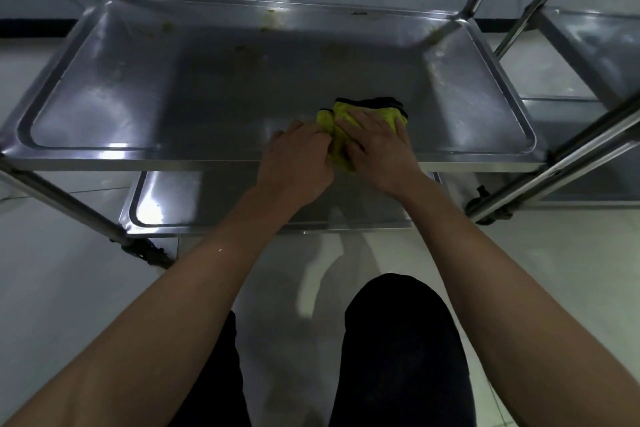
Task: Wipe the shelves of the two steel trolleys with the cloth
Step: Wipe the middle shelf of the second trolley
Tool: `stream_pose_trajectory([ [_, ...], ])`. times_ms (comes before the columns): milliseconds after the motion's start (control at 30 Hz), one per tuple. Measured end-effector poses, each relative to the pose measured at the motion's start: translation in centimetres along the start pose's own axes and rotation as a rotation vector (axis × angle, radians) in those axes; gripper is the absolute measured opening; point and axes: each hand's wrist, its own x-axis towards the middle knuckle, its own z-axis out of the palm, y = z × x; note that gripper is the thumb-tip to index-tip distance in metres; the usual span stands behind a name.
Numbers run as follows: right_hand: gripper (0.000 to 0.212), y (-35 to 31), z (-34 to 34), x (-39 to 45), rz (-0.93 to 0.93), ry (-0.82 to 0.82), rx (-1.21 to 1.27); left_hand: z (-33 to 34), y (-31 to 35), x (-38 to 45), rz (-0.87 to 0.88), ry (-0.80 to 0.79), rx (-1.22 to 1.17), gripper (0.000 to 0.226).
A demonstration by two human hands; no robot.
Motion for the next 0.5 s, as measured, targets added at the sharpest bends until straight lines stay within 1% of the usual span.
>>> stream_pose_trajectory([
  [100,0.050,2.3,-0.6,-0.4,0.051,-0.016,0.022,0.6,2.1,1.1,0.019,-0.027,-0.004,0.019],
  [200,0.051,4.4,-1.3,-0.7,0.125,-0.030,0.065,1.1,4.1,2.4,0.020,-0.025,-0.041,0.021],
  [300,0.052,6.9,-2.3,-1.4,0.184,-0.015,0.055,1.5,6.1,4.1,0.051,-0.011,-0.044,0.023],
  [367,0.051,8.9,-3.0,-2.0,0.200,-0.025,0.015,1.8,7.1,4.9,0.060,-0.015,-0.011,0.026],
  [500,0.047,13.8,-4.5,-3.0,0.211,-0.085,-0.154,2.6,8.1,5.0,0.034,-0.023,0.077,0.036],
])
